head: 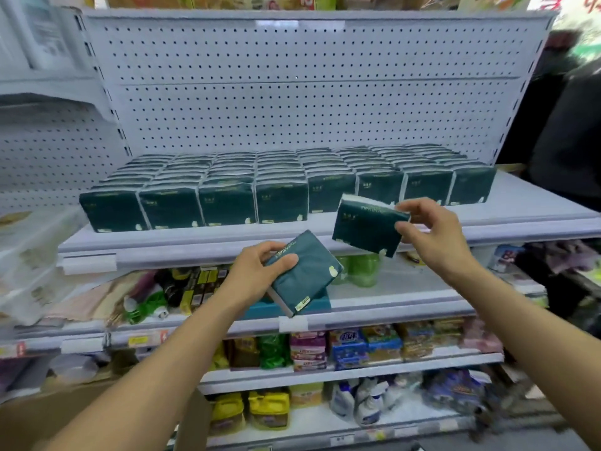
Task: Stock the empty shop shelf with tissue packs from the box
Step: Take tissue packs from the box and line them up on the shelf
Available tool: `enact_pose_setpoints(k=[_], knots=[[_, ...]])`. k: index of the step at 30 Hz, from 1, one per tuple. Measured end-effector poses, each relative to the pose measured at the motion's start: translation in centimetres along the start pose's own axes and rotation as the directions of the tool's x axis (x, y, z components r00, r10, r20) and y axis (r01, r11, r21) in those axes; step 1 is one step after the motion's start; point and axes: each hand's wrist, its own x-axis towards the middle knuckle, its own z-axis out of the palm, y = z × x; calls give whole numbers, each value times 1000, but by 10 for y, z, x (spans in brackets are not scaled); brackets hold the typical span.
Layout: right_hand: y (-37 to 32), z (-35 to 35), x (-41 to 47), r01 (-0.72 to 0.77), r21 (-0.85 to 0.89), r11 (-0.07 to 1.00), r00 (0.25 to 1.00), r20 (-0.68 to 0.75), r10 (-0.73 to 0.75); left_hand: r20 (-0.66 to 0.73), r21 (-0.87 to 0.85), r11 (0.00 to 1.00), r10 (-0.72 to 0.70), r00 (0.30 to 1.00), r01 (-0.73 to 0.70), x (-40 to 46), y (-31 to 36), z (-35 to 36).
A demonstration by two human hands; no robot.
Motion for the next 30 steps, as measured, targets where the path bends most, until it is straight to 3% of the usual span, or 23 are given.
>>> enact_pose_setpoints(k=[6,13,20,27,30], knots=[[2,13,63,48,-75,996,999,25,-47,-1,77,995,68,998,-68,37,20,4],[29,46,101,2,-159,987,991,134,19,18,74,994,80,997,-81,76,22,1],[38,67,119,71,-263,962,995,83,-51,78,163,984,64,995,-76,109,22,-7],[38,76,128,126,-236,963,991,80,-110,136,72,996,32,990,-43,118,35,-1],[37,73,129,134,-333,933,987,131,-95,139,59,997,30,990,-39,119,37,4]])
